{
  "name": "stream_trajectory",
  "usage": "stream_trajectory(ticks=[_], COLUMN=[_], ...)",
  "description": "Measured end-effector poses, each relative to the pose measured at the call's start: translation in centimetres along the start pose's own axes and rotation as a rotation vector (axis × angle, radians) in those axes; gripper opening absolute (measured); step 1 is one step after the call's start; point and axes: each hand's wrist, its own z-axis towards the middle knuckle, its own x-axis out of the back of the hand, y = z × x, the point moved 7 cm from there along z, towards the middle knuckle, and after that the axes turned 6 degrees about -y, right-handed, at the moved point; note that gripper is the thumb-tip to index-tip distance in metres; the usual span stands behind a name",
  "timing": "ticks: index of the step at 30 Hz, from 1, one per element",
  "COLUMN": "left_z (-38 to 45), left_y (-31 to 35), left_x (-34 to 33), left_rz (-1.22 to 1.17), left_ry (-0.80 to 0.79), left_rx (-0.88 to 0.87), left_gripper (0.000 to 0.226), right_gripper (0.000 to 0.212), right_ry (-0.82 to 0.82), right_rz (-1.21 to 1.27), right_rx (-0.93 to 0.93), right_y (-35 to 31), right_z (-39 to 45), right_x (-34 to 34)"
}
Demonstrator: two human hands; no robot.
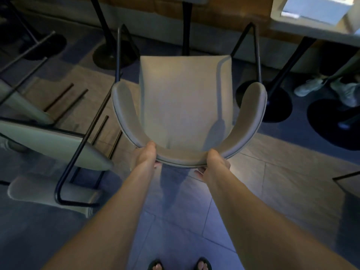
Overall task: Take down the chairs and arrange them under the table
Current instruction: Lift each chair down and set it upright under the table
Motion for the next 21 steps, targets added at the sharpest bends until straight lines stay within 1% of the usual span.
stream_trajectory(ticks=[3,6,7,8,10,11,12,13,14,16,18,21], left_z=[0.2,0.6,0.8,1.0,1.5,1.8,2.2,2.5,3.0,4.1,4.9,6.2], left_y=[2.2,3.9,4.5,5.1,6.4,7.0,7.6,8.3,9.0,10.4,11.5,13.0], left_x=[-0.4,-1.4,-1.7,-2.0,-2.4,-2.6,-2.9,-3.1,-3.5,-4.2,-4.9,-5.7], left_rz=[0.029,0.028,0.042,0.053,0.061,0.065,0.071,0.072,0.063,0.043,0.039,0.039], left_ry=[-0.020,-0.064,-0.066,-0.059,-0.045,-0.042,-0.036,-0.032,-0.030,-0.031,-0.029,-0.026], left_rx=[0.002,0.046,0.039,0.026,0.012,0.013,0.009,0.000,-0.010,-0.026,-0.030,-0.033], left_gripper=[0.040,0.042,0.042,0.041,0.041,0.041,0.042,0.042,0.043,0.044,0.044,0.047], right_gripper=[0.013,0.022,0.031,0.047,0.092,0.106,0.108,0.098,0.082,0.064,0.063,0.072], right_ry=[0.000,0.002,-0.014,-0.019,0.039,0.044,0.036,0.042,0.050,0.013,-0.033,-0.049], right_rz=[-0.026,-0.038,-0.063,-0.092,-0.167,-0.192,-0.199,-0.177,-0.167,-0.145,-0.114,-0.113], right_rx=[0.043,0.050,0.044,0.022,0.022,0.013,0.006,0.022,0.053,0.091,0.103,0.111], right_y=[-1.9,-3.6,-4.2,-4.6,-5.5,-5.9,-6.6,-7.6,-8.7,-10.6,-12.1,-13.5], right_z=[-0.4,-0.5,-0.7,-0.4,2.0,2.9,3.1,2.3,1.5,1.6,2.7,3.0], right_x=[-1.0,-2.2,-2.8,-3.3,-3.8,-4.4,-4.8,-5.2,-5.3,-5.9,-6.9,-8.4])
